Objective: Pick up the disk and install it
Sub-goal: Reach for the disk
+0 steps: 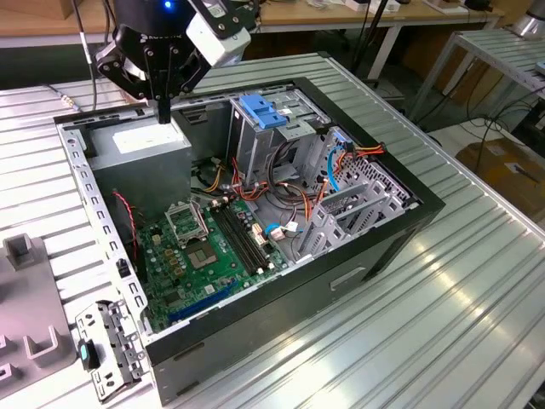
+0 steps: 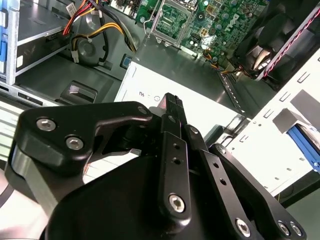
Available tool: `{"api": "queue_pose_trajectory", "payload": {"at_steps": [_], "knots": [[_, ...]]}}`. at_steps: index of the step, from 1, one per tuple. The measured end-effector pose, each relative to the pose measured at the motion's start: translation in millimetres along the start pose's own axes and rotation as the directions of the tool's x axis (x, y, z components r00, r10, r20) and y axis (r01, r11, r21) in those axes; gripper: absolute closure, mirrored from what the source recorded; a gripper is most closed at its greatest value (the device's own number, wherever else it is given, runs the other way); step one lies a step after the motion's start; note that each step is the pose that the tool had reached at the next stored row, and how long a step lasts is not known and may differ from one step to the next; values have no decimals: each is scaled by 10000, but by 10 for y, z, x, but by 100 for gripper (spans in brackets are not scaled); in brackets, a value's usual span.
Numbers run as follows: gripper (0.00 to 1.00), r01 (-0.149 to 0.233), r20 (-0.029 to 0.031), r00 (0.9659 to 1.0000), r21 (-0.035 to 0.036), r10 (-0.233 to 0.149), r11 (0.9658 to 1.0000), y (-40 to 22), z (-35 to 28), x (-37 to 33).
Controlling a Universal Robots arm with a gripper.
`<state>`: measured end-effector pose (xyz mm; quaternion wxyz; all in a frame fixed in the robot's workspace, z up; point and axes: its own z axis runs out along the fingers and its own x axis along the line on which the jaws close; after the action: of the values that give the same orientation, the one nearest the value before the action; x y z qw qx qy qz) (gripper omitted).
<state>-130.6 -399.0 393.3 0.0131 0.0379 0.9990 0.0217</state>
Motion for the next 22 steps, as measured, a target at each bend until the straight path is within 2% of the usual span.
{"api": "queue_pose_trajectory", "payload": {"at_steps": [10, 22], "knots": [[89, -1, 0, 10000, 0, 1, 10000, -4, -1, 55], [89, 0, 0, 10000, 0, 0, 10000, -12, -3, 163]]}}
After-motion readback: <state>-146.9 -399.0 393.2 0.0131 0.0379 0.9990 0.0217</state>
